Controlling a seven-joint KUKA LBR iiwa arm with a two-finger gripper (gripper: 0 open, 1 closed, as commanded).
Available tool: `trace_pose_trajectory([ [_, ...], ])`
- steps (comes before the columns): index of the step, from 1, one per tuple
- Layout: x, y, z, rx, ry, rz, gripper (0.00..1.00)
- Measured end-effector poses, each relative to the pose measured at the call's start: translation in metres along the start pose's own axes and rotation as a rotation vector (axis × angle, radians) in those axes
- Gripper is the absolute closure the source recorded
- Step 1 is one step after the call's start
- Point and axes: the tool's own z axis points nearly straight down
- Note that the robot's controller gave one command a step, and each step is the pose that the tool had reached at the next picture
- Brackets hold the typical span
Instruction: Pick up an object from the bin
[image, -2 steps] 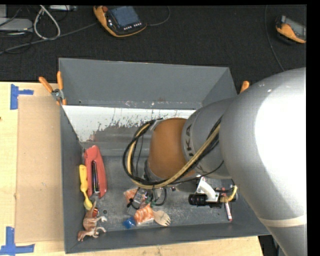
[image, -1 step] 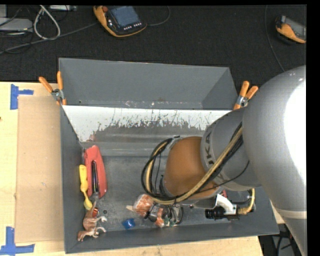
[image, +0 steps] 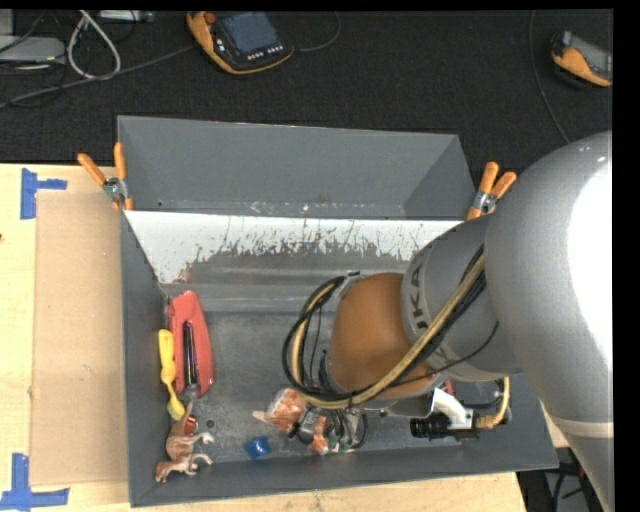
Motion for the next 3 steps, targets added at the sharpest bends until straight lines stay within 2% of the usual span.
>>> trace_pose_trajectory([
  [1,0.000,0.000,-0.005,0.000,0.001,0.002,1.00],
  [2,0.000,-0.001,-0.027,0.000,0.002,0.006,1.00],
  [3,0.001,-0.002,-0.021,0.003,0.006,0.009,1.00],
])
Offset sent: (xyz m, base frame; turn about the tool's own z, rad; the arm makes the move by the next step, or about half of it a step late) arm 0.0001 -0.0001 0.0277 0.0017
